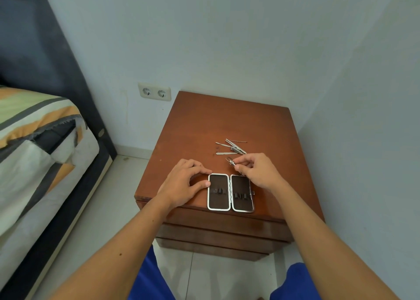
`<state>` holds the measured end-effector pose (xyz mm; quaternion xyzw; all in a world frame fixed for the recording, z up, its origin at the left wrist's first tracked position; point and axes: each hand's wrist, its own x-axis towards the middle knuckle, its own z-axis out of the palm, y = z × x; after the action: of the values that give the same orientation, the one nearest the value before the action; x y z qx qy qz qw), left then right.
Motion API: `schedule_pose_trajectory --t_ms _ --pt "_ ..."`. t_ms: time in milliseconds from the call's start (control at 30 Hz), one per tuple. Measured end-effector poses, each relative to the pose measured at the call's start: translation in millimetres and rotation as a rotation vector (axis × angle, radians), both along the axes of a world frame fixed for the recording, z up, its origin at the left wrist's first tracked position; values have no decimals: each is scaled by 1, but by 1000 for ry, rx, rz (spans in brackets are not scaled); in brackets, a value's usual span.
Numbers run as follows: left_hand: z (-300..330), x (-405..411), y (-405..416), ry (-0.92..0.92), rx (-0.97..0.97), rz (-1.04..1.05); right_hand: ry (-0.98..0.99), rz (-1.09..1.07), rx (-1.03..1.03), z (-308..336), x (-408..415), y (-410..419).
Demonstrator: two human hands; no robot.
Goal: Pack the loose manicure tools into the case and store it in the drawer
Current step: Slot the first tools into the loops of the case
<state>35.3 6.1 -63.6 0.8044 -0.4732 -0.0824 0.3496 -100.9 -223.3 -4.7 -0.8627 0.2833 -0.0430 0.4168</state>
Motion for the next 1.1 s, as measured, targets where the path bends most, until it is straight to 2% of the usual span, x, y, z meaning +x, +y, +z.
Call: schedule_pose_trajectory --t_ms 100,400,567,800,1100 --pt "0 0 0 4 15 -1 12 35 -30 2 -1 2" --pt "1 -1 -1 -7 25 -1 62 116 68 6 -7 0" --pt "0 0 -1 -7 26 2 89 94 95 6 -7 -2" --pt "0 -1 0 -15 13 6 28 81 165 10 -9 -1" --pt "3 -2 0 -11 23 9 30 22 96 5 -9 -3"
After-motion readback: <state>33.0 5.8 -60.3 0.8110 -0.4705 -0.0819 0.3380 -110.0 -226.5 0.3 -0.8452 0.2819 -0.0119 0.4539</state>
